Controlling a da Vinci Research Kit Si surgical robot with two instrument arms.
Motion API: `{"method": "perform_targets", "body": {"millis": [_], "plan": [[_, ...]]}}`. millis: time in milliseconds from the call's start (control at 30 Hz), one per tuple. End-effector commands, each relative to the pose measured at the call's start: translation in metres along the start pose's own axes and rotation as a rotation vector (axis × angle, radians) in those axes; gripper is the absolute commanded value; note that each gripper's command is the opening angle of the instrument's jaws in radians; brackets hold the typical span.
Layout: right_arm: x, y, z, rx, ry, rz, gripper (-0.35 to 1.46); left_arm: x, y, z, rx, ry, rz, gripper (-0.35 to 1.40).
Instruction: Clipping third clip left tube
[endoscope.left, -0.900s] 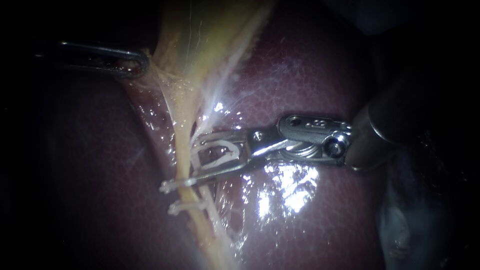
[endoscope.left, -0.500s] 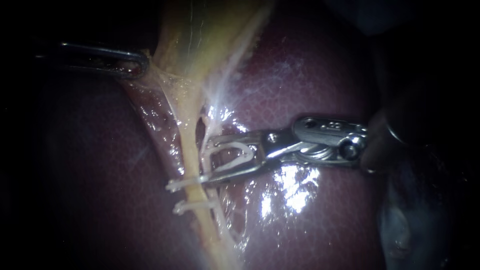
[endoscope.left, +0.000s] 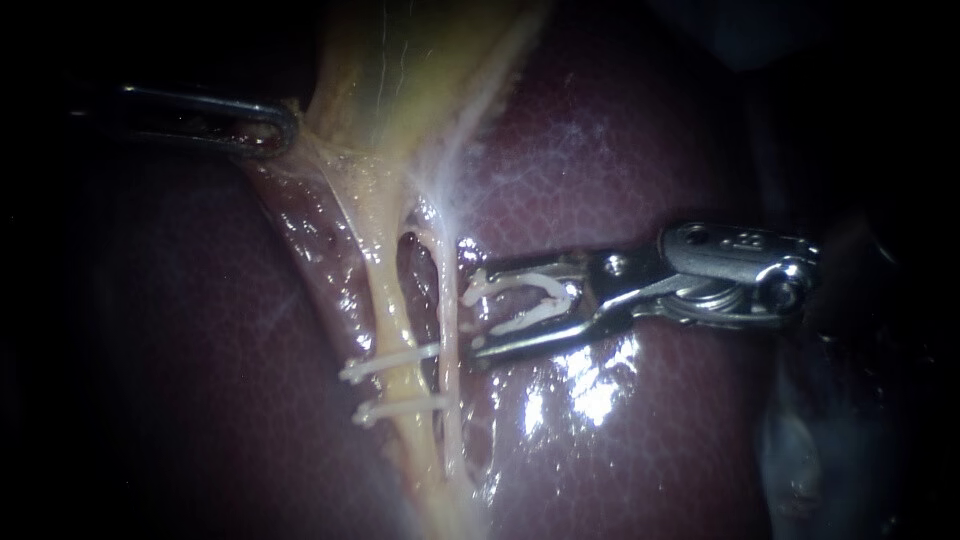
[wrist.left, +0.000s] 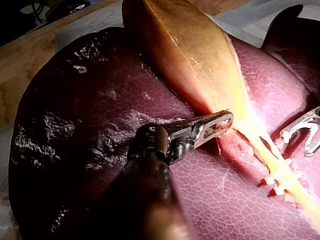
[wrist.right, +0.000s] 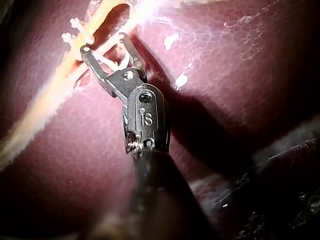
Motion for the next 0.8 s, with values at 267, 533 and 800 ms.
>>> {"method": "perform_targets", "body": {"millis": [267, 533, 800], "plan": [[0.0001, 0.0008, 0.0019, 0.026, 0.021, 0.073, 0.5, 0.0, 0.0, 0.0, 0.002, 0.001, 0.0, -0.35], [-0.0025, 0.0027, 0.0042, 0.045, 0.013, 0.121, 0.5, 0.0001, -0.0001, 0.0001, 0.001, 0.0, 0.0, -0.35], [-0.0045, 0.0049, 0.0051, 0.051, 0.005, 0.151, 0.5, 0.0001, -0.0001, 0.0001, 0.001, 0.0, 0.0, -0.35]]}}
